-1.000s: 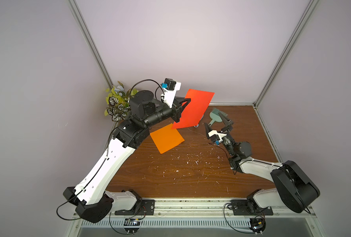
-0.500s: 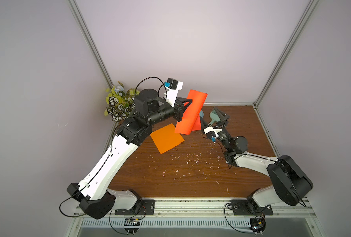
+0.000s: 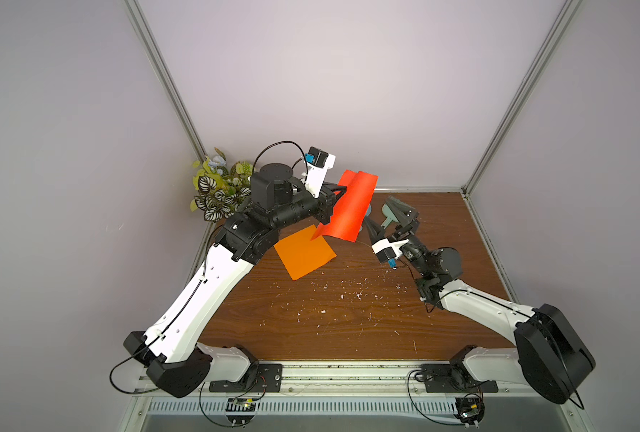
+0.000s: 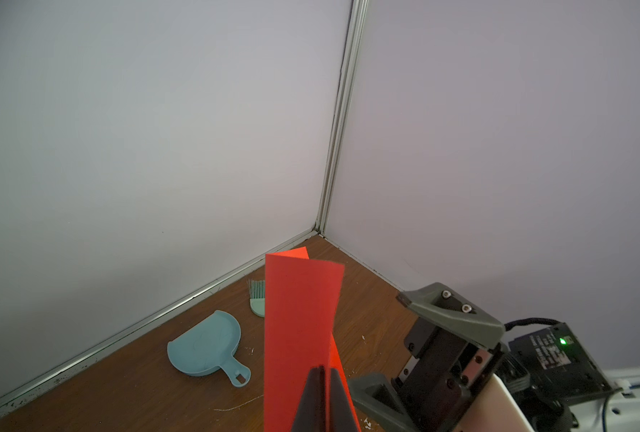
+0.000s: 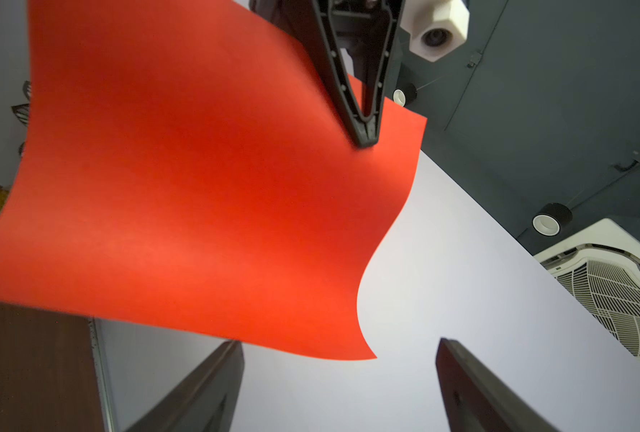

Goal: Fold the square paper diagonally
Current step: Fold the paper at the center of the board.

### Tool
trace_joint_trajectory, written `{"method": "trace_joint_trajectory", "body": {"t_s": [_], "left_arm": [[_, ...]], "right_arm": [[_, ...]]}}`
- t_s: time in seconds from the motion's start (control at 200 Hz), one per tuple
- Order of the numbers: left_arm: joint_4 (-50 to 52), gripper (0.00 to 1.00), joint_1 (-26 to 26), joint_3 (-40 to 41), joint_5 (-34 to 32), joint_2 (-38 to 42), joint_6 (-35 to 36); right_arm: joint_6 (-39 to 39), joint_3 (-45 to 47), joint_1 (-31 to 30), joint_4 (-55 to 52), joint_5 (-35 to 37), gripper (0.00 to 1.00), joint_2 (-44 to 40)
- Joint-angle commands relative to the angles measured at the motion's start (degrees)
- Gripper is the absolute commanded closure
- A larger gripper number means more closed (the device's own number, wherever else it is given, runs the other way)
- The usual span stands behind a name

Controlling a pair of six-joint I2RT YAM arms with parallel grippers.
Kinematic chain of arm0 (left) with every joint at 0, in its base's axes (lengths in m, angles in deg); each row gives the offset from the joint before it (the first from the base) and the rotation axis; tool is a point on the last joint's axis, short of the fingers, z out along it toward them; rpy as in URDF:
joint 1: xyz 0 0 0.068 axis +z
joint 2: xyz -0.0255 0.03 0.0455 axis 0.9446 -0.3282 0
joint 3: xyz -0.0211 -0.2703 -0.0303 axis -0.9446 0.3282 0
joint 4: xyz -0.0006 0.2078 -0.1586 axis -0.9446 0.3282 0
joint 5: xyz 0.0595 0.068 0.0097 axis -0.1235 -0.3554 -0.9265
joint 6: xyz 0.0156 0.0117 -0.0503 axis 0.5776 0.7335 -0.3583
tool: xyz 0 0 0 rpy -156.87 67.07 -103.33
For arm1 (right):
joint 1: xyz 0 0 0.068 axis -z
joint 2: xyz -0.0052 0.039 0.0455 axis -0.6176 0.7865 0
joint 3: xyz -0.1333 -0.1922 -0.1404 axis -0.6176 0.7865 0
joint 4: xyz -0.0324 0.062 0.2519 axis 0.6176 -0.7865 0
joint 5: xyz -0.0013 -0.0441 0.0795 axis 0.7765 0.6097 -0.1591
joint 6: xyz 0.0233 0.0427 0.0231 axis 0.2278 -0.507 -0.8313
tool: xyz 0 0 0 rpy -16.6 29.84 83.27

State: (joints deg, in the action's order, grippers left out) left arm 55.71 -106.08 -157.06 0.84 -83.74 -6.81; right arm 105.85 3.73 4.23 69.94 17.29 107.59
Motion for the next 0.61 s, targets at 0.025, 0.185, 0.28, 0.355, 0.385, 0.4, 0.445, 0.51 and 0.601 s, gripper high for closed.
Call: {"method": "trace_joint_trajectory", "body": {"t_s": [0.025, 0.185, 0.28, 0.355, 0.385, 0.4, 0.445, 0.51, 0.601], "left_arm": [[-0.94, 1.00, -0.39, -1.56, 1.22, -0.27, -0.20], [-2.17, 0.99, -0.38, -1.76, 3.01, 0.73, -1.50], [-3.50, 0.99, -0.36, -1.89, 4.86, 1.61, -2.71], [-4.64, 0.99, -0.36, -1.84, 6.96, 2.24, -3.37], [-4.98, 1.00, -0.35, -1.85, 7.73, 2.55, -3.61], [-5.22, 0.99, -0.40, -1.85, 8.06, 2.66, -3.68], [-5.61, 0.99, -0.35, -1.82, 8.46, 3.04, -3.99], [-6.09, 0.99, -0.38, -1.74, 8.76, 3.53, -4.23], [-6.51, 0.99, -0.40, -1.76, 9.12, 3.97, -4.59]], "right_arm": [[3.40, -1.07, -0.43, -1.27, 1.11, 0.12, 0.72], [5.36, -0.98, -0.54, 2.95, 3.28, 0.09, 2.50], [6.41, -0.61, -0.54, 7.53, 5.44, 0.08, 4.22], [7.05, -0.25, -0.54, 12.64, 7.95, 0.06, 6.21], [7.07, -0.23, -0.49, 14.05, 9.17, 0.05, 6.85], [6.86, -0.28, -0.44, 14.39, 9.84, 0.05, 7.03], [6.73, -0.32, -0.43, 15.21, 11.21, 0.05, 7.64], [6.54, -0.32, -0.44, 16.05, 11.80, 0.05, 8.36], [5.94, -0.32, -0.39, 16.26, 11.58, 0.04, 8.97]]}}
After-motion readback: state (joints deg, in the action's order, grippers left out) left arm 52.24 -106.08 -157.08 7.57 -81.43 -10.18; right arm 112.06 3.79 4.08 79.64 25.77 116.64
